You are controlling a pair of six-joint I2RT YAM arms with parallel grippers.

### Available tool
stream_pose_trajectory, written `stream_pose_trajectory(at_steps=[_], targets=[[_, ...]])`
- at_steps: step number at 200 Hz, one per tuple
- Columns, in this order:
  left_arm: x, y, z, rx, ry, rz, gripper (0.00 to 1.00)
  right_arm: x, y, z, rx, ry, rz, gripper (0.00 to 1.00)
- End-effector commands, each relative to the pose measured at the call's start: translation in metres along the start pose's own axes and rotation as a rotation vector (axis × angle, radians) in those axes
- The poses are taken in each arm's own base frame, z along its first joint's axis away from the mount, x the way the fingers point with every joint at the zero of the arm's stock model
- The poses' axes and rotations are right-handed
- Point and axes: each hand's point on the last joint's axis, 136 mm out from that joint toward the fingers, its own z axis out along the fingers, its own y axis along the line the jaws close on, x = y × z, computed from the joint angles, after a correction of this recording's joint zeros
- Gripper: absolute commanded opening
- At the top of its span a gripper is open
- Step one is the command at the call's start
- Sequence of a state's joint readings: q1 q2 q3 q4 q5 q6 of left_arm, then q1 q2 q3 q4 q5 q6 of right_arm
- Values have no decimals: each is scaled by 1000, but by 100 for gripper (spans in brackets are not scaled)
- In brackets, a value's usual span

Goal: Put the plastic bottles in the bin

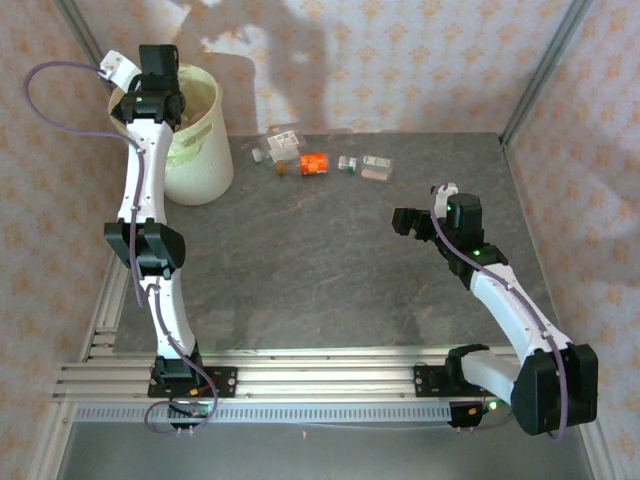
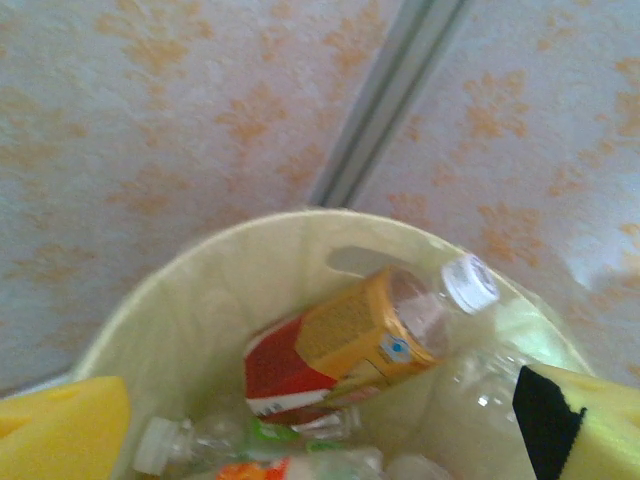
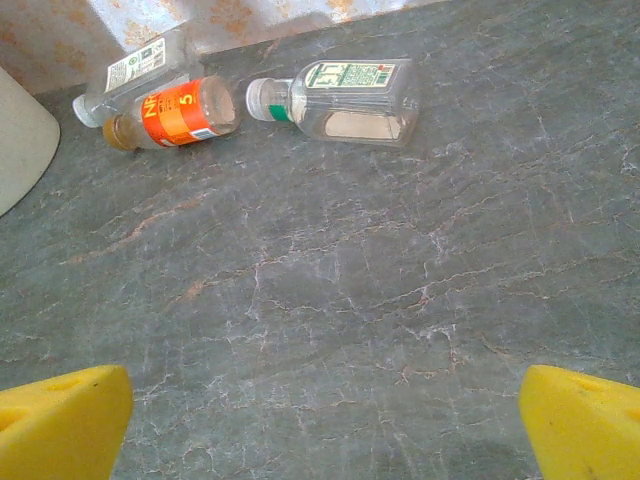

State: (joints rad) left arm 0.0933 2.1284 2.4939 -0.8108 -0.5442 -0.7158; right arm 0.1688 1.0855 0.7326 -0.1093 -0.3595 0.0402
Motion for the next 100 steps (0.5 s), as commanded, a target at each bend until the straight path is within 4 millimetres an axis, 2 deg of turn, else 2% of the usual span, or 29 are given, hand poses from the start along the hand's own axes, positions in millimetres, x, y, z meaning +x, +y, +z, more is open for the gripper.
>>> stream_pose_trajectory(at_steps=[1, 46, 71, 100], targets=[[-25, -26, -37, 169, 26, -90, 100, -13, -4, -4, 35, -32, 26, 99], [1, -84, -92, 404, 82, 12, 100, -22, -22, -11, 136, -83, 80, 99], [34, -109, -128, 503, 130, 82, 100, -27, -29, -19, 186, -114, 100, 99], [92, -134, -164, 603, 210, 169, 100, -29, -29, -25, 189, -130, 104, 99]])
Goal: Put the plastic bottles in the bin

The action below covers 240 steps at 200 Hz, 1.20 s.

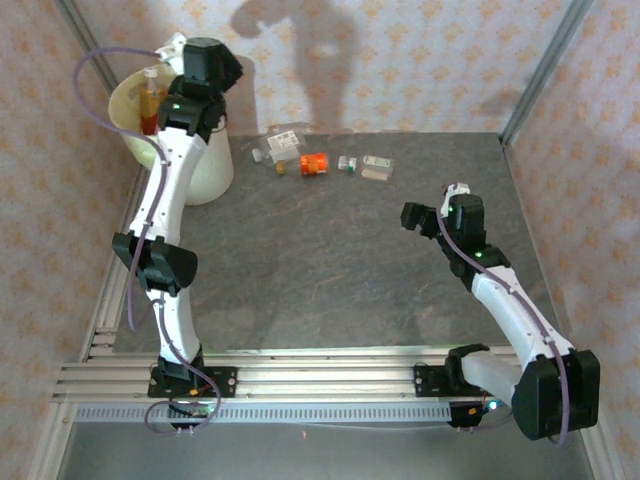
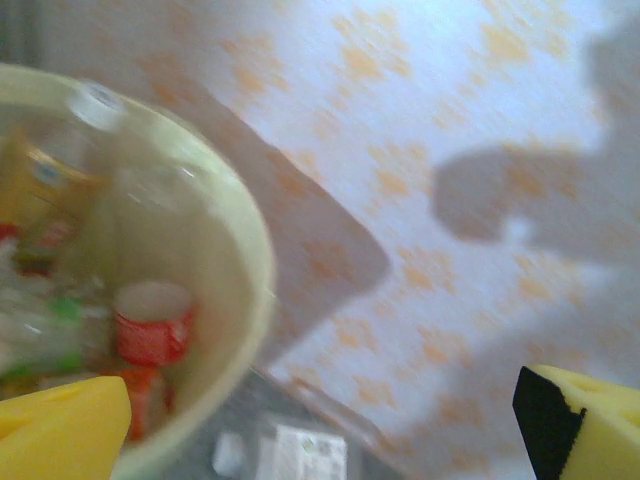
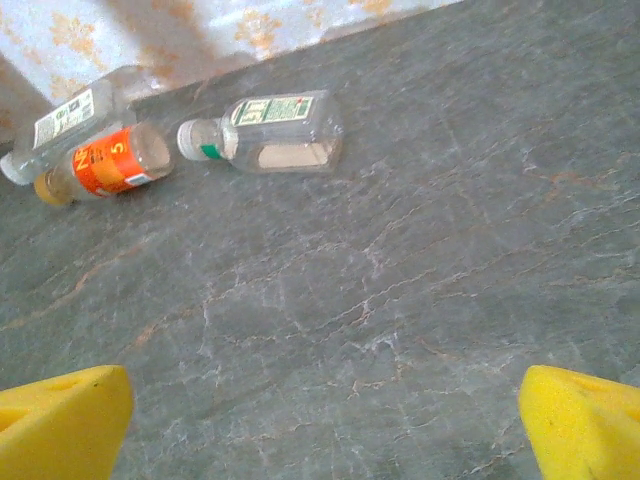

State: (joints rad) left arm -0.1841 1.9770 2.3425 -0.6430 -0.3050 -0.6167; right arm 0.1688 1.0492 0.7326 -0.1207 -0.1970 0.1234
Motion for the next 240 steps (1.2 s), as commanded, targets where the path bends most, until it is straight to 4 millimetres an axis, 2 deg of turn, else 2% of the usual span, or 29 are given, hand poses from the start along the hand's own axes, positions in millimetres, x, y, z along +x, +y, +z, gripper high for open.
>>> stream_pose_trajectory(at_steps=[1, 17, 30, 45, 72, 108, 130, 169, 204, 240], targets=[[30, -32, -10, 101, 49, 68, 100, -18, -5, -12, 40, -57, 26, 99], [68, -54, -10, 153, 111, 148, 100, -19, -3, -14, 29, -57, 25, 99], [105, -78, -8, 269, 196, 253, 100, -20, -1, -15, 21, -51, 29, 99], [141, -88, -1, 313, 275, 310, 100, -21, 1, -17, 18, -42, 30, 99], [194, -92, 20, 363, 384, 364, 100, -22, 2, -22, 21, -26, 21, 99], [253, -84, 55, 343, 473, 428, 100, -20, 2, -20, 19, -13, 30, 99], [275, -85, 75, 351, 479, 432, 100, -21, 2, -20, 20, -12, 30, 99], [301, -81, 110, 311, 462, 440, 100, -23, 3, -21, 25, -3, 23, 99], [331, -63, 138, 273, 483, 411, 100, -22, -2, -24, 49, 0, 3, 99], [344, -42, 152, 239, 527, 382, 100, -23, -2, -28, 54, 2, -12, 99]])
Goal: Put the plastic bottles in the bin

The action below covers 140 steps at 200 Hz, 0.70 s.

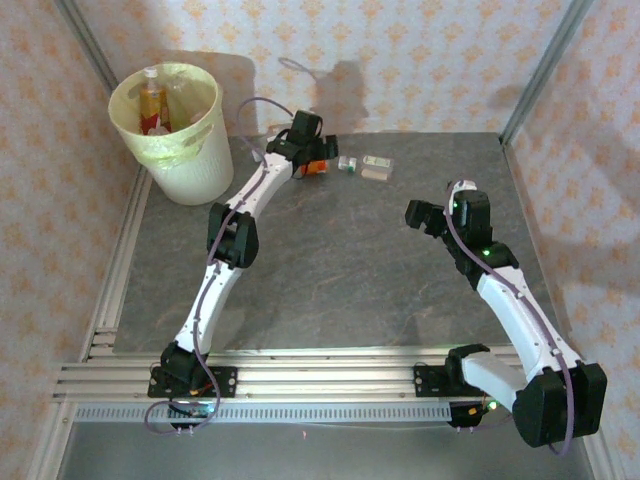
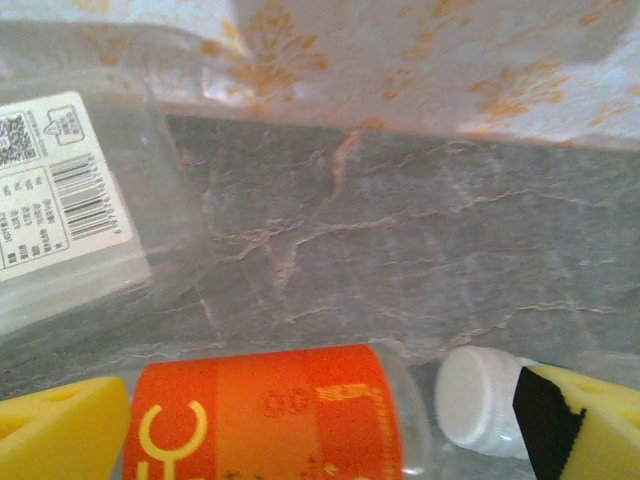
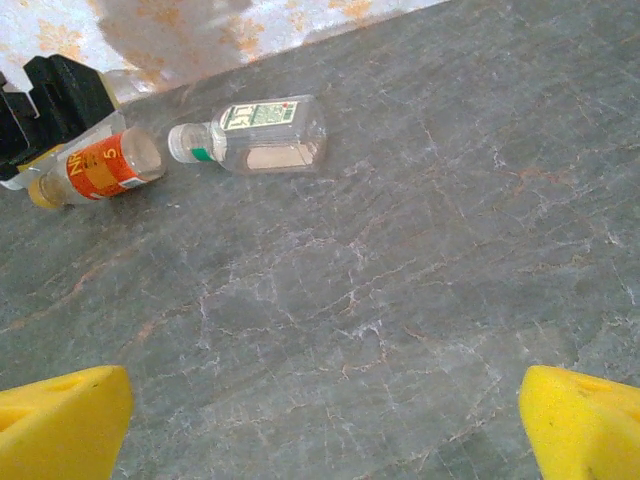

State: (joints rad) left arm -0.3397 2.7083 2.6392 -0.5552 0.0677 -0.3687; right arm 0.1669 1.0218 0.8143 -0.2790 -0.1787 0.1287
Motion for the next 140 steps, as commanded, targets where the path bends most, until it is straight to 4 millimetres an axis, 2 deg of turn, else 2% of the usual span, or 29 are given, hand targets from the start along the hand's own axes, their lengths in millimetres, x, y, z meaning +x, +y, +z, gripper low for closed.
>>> stream_pose_trajectory(at_steps=[1, 21, 64, 90, 125, 140], targets=[[-7, 16, 4, -14, -7, -42, 100, -15, -1, -12, 18, -38, -18, 99], [5, 13, 0, 10, 58, -40, 100, -13, 0, -11, 7, -32, -13, 99], [28, -8, -38, 28, 148, 74, 100, -10, 5, -10, -29, -39, -8, 99], [45, -1, -51, -6, 177, 123, 100, -12, 9, -10, -45, -40, 0, 99], [81, 5, -54, -9, 288, 209, 100, -11, 9, -11, -51, -37, 2, 99], [84, 6, -60, -17, 295, 220, 100, -9, 8, -12, -47, -38, 2, 99]])
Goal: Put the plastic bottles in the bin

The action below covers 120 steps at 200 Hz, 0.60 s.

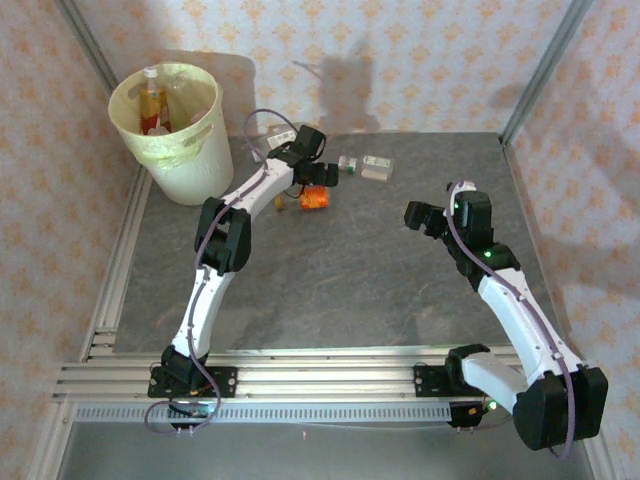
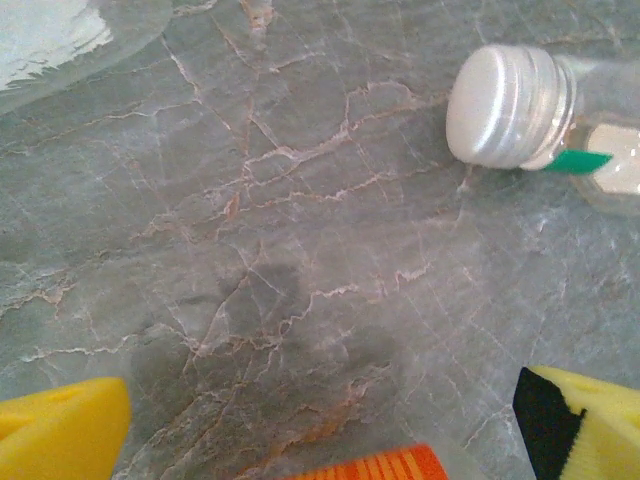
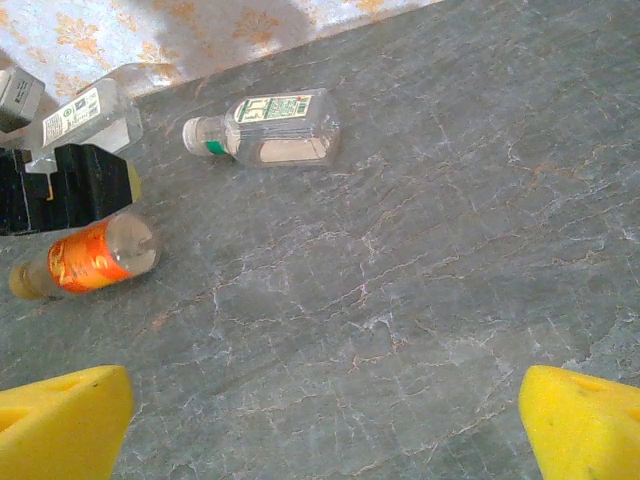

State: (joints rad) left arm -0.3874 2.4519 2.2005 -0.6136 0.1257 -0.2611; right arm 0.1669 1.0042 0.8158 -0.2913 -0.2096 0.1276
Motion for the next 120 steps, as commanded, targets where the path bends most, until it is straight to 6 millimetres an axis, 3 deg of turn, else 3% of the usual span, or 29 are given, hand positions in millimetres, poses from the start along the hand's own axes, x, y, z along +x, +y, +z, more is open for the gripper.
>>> stream_pose_trajectory(at_steps=[1, 30, 53, 66, 82, 90, 109, 120], targets=[[10, 7, -16, -16, 41, 57, 100, -10, 3, -7, -15, -43, 2, 99], [-5, 8, -49, -30, -10, 14, 100, -6, 14, -7, -89, -50, -26, 99], [-16, 26, -112, -126, -48, -210, 100, -1, 35, -3, -226, -58, -40, 99], [3, 33, -139, -138, -30, -448, 100, 7, 65, 0, -395, -39, -99, 100], [29, 14, -154, -18, -12, -620, 100, 30, 106, 7, -556, 32, -274, 99], [33, 9, -172, 5, -53, -669, 100, 43, 124, 13, -598, 65, -400, 99], [53, 13, -194, -47, -100, -747, 100, 77, 151, 38, -673, 197, -623, 99], [70, 17, -190, -63, -82, -833, 100, 93, 156, 55, -677, 282, -755, 99]])
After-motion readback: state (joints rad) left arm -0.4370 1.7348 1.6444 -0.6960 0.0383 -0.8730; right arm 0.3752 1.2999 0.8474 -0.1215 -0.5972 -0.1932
